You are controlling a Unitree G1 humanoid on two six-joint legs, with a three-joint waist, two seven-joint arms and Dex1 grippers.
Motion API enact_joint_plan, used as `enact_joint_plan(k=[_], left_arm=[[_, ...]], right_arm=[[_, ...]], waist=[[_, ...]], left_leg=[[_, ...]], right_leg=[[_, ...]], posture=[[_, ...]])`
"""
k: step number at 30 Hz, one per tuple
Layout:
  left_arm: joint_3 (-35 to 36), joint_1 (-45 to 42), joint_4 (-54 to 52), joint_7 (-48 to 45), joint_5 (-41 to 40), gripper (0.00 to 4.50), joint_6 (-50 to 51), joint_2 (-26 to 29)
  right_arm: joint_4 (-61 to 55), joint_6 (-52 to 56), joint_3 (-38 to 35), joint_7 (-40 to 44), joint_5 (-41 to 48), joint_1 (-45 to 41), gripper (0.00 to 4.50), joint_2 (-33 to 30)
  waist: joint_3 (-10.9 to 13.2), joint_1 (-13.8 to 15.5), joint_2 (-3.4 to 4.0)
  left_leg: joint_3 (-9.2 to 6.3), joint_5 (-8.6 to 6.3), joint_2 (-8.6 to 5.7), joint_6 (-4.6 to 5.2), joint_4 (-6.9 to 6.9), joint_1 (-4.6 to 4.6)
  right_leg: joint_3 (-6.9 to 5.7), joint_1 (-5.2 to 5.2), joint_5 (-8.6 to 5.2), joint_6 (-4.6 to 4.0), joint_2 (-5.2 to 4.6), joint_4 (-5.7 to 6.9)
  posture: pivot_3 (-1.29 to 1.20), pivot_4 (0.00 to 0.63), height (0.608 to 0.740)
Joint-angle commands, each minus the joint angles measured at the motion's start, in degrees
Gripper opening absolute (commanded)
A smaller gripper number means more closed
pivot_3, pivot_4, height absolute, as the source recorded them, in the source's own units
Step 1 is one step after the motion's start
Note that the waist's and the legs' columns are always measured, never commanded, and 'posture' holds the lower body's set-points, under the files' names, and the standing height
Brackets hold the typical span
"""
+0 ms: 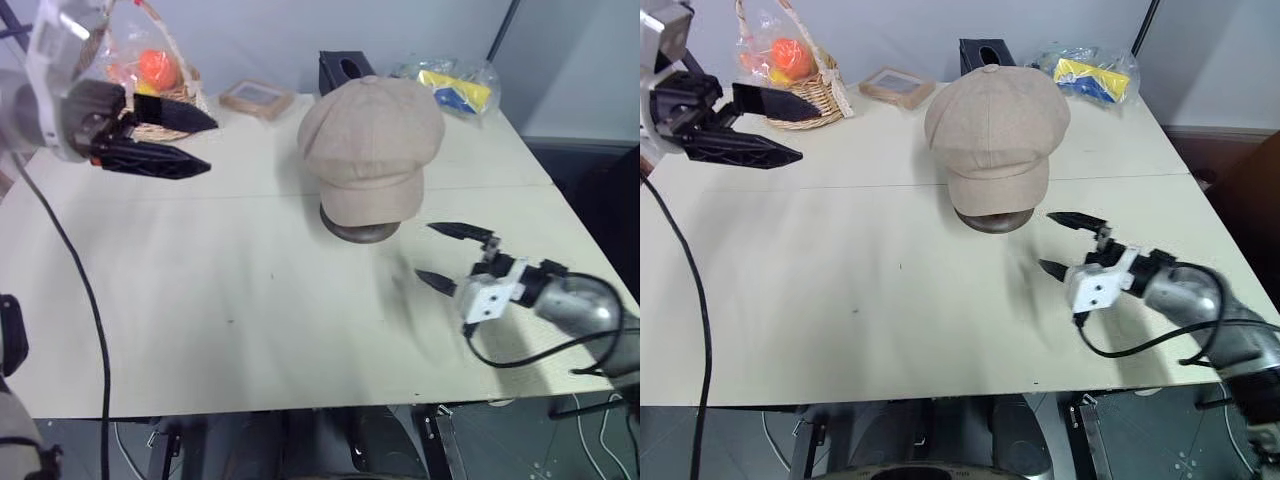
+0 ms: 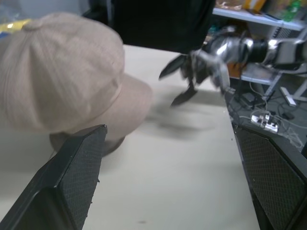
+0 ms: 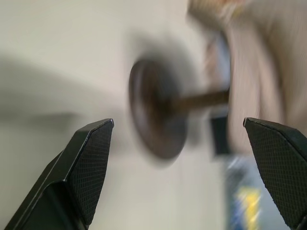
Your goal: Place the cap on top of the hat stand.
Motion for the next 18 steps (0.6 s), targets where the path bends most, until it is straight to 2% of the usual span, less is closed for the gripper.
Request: enact_joint_plan(k=[1, 4, 8, 10, 12, 18], left_arm=[[2.4, 0.51, -0.46, -0.21, 0.75, 4.5, -2.33, 2.01], [2.99, 0.69, 0.38, -0.21, 1.66, 4.5, -2.98, 2.13], [3.85, 0.74, 0.76, -0.21, 2.43, 4.5, -2.94, 2.02], [4.53, 1.42, 0.03, -0.21, 2.27, 4.5, -2.6, 2.51], [5.16, 1.94, -0.69, -0.21, 2.06, 4.5, -1.94, 2.91], [6.58, 4.19, -3.02, -0.21, 2.45, 4.5, -1.16, 3.73]], right_arm=[[0.3, 16.13, -8.74, 14.12, 19.72, -5.83, 4.45, -6.13], [5.65, 31.93, -11.73, 25.8, 32.24, -14.89, 4.45, -9.6], [12.35, 47.91, -10.96, 38.63, 39.13, -24.63, 4.45, -12.56], [16.39, 54.05, -8.69, 44.99, 39.38, -29.7, 4.45, -13.81], [19.05, 55.22, -6.76, 48.56, 37.03, -32.71, 4.45, -13.62], [21.72, 56.18, -5.67, 51.65, 33.2, -36.41, 4.45, -10.83]], waist=[[0.0, -0.13, 0.01], [0.01, -0.15, 0.02], [0.02, 0.32, 0.04], [0.03, 0.56, 0.06], [0.05, 0.66, 0.09], [0.05, 0.57, 0.09]], left_leg=[[-0.01, 0.0, 0.01, 0.0, -0.01, 0.03], [-0.02, 0.0, 0.07, 0.0, -0.03, 0.05], [-0.02, -0.01, 0.09, 0.01, -0.07, 0.04], [0.04, -0.01, 0.08, 0.01, -0.05, 0.02], [0.09, -0.01, 0.05, 0.01, -0.05, 0.01], [0.14, -0.01, 0.06, 0.01, -0.06, -0.02]], right_leg=[[0.0, 0.02, 0.0, 0.0, 0.0, 0.0], [-0.04, 0.03, 0.0, -0.01, 0.03, 0.0], [-0.07, 0.03, 0.0, -0.02, 0.03, -0.1], [-0.06, 0.01, 0.0, -0.01, -0.01, -0.11], [-0.05, -0.02, 0.0, -0.01, -0.07, -0.11], [-0.04, -0.12, 0.0, 0.01, -0.06, -0.09]], posture=[[0.0, 0.15, 0.74], [0.0, 0.15, 0.74], [0.0, 0.15, 0.74], [0.0, 0.15, 0.74], [0.0, 0.15, 0.74], [0.0, 0.15, 0.74]])
